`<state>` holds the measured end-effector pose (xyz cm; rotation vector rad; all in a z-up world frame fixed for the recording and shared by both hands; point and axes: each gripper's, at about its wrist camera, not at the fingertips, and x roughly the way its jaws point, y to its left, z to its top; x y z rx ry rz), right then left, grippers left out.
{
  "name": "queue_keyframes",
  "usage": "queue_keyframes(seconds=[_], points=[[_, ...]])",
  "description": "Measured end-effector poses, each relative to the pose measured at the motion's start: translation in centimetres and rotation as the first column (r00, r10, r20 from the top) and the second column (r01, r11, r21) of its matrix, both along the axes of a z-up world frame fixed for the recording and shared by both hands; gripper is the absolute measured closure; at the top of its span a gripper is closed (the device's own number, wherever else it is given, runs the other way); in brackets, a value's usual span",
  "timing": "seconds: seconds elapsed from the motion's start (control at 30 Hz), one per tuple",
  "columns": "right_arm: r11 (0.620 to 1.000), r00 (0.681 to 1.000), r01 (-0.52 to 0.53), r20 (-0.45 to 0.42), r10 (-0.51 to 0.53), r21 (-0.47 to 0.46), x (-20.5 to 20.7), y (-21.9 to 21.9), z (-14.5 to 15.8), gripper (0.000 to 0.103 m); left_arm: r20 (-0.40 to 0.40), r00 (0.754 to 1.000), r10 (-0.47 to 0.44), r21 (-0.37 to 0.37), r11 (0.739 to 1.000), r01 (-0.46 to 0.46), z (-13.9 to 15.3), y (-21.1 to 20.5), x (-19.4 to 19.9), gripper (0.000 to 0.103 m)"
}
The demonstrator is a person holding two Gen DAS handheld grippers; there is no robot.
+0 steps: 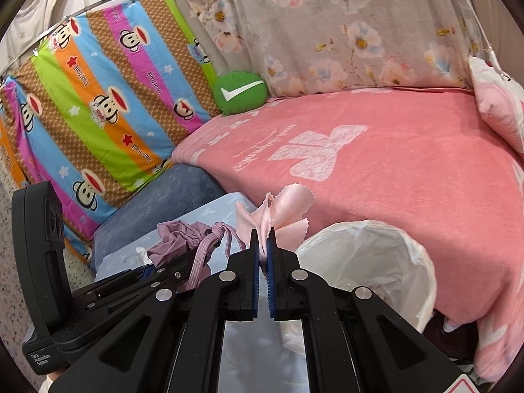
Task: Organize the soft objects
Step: 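Carry both items over the white bin and open both grippers to drop them, then move both open grippers back over the white gloves and grey pouch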
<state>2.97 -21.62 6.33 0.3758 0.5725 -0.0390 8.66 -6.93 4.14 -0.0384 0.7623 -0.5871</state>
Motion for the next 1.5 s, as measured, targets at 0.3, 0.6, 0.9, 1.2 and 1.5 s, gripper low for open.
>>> queue_keyframes(seconds=[0.3, 0.6, 0.9, 1.2, 1.5], points=[[0.998, 0.998, 0.058, -0.004, -0.058, 0.002, -1.5, -3.3, 0.0, 0.099, 0.002, 0.996, -0.090, 0.000, 0.996, 0.090, 0.4, -4.0, -1.1, 0.086], [0.995, 0.995, 0.102, -0.003, -0.102, 0.006, -1.9, -5.0, -0.1, 0.093, -0.002, 0.991, -0.134, 0.004, 0.991, 0.134, 0.4, -6.1, -1.4, 0.069], [0.990, 0.990, 0.139, -0.001, -0.139, 0.013, -2.2, -6.0, -0.3, 0.086, 0.022, 0.996, -0.082, -0.003, 0.997, 0.082, 0.6, -5.9, -1.0, 0.037], [0.994, 0.994, 0.105, -0.011, -0.105, 0.005, -1.7, -4.8, -0.4, 0.085, 0.029, 0.999, -0.045, -0.002, 0.999, 0.045, 0.7, -4.6, -0.7, 0.037], [0.998, 0.998, 0.062, -0.021, -0.062, -0.005, -0.8, -2.4, -0.5, 0.085, 0.032, 1.000, 0.001, -0.007, 1.000, 0.000, 0.7, -2.6, -0.3, 0.037]])
